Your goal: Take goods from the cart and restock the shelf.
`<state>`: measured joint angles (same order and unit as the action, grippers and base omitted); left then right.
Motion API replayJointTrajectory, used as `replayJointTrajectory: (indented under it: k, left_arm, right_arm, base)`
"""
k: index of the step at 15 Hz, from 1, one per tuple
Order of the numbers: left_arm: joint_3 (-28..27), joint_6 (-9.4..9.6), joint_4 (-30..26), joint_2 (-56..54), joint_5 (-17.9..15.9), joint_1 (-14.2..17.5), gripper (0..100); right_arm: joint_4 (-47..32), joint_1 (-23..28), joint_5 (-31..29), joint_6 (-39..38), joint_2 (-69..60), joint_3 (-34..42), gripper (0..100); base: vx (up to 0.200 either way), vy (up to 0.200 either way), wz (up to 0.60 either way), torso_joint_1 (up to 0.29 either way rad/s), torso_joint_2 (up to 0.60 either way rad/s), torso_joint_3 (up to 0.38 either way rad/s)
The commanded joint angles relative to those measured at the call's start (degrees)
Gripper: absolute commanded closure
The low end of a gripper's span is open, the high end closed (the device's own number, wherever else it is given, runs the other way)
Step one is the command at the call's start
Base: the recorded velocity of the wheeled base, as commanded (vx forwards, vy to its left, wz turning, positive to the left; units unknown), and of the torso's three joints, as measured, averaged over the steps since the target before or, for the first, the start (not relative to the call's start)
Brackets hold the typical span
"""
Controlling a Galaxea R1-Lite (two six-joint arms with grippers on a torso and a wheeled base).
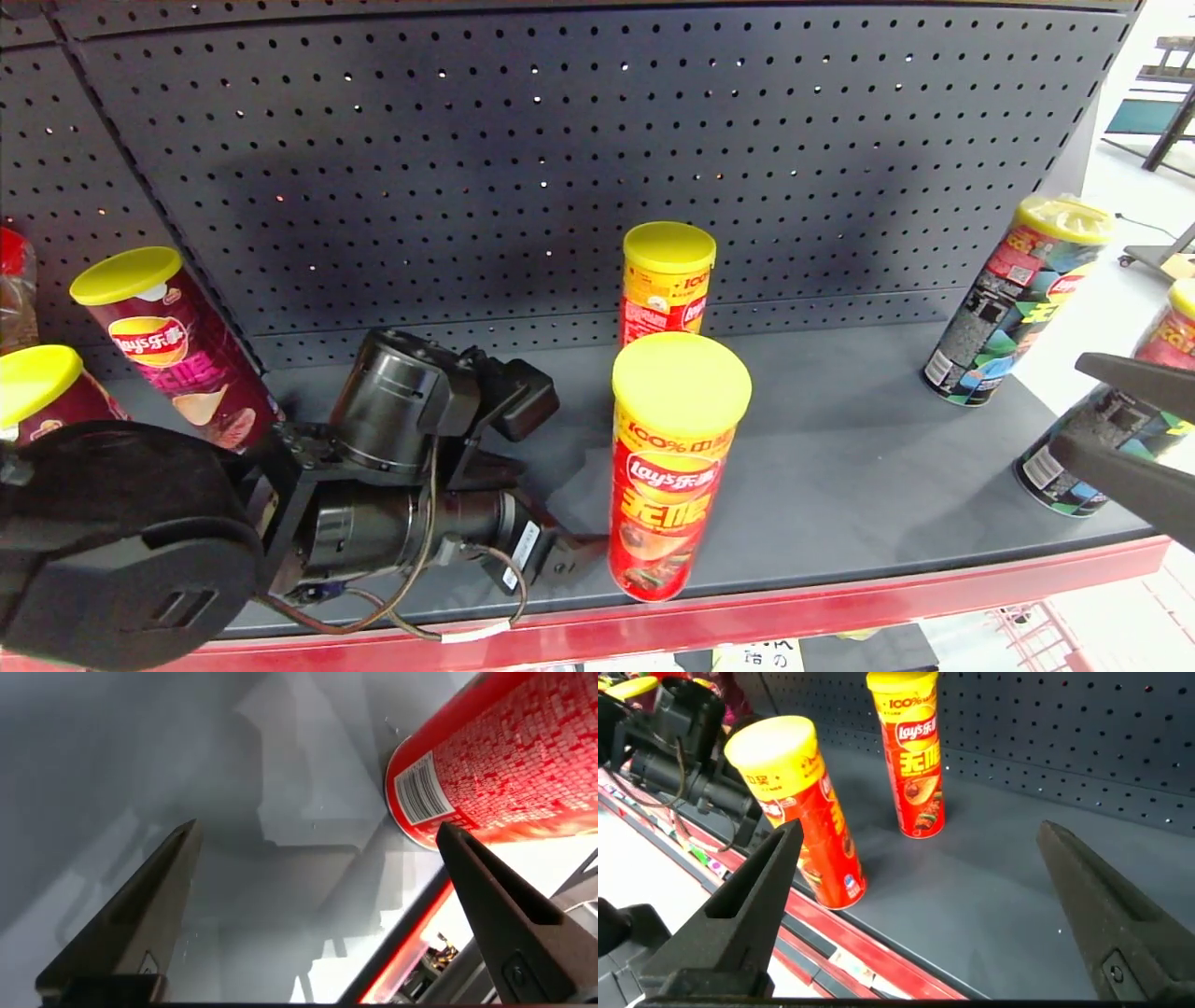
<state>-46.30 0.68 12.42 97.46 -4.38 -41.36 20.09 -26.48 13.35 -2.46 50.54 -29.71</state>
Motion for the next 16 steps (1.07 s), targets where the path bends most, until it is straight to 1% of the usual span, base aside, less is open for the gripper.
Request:
replayJointTrajectory:
  k: [1, 4, 10, 12, 16]
  left_arm:
    - [-1.1, -0.07, 0.0, 1.4, -0.2, -0.7, 0]
    - [-1.4, -0.07, 0.0, 1.9, -0.3, -1.4, 0]
    - [-2.6, -0.07, 0.0, 3.3, -0.3, -1.4, 0]
    - [-2.6, -0.07, 0.0, 3.3, -0.3, -1.9, 0]
    - [-2.6, -0.16, 0.0, 3.6, -0.4, -2.0, 0]
  right_arm:
    - [0.0, 0.2, 0.0, 0.0, 0.3, 0.1, 0]
    - [0.0, 0.6, 0.1, -0.1, 0.3, 0.0, 0]
    - [0.1, 0.7, 0.1, -0.1, 0.4, -0.1, 0]
    - [0.1, 0.7, 0.1, -0.1, 0.4, -0.1, 0]
    - [0.1, 0.7, 0.1, -0.1, 0.4, -0.3, 0]
  base:
    - [0.000, 0.000, 0.00, 0.000, 0.00, 0.000]
    - [0.000, 0.000, 0.00, 0.000, 0.00, 0.000]
    - [0.000, 0.000, 0.00, 0.000, 0.00, 0.000]
    - [0.000, 0.000, 0.00, 0.000, 0.00, 0.000]
    - [0.000, 0.000, 0.00, 0.000, 0.00, 0.000]
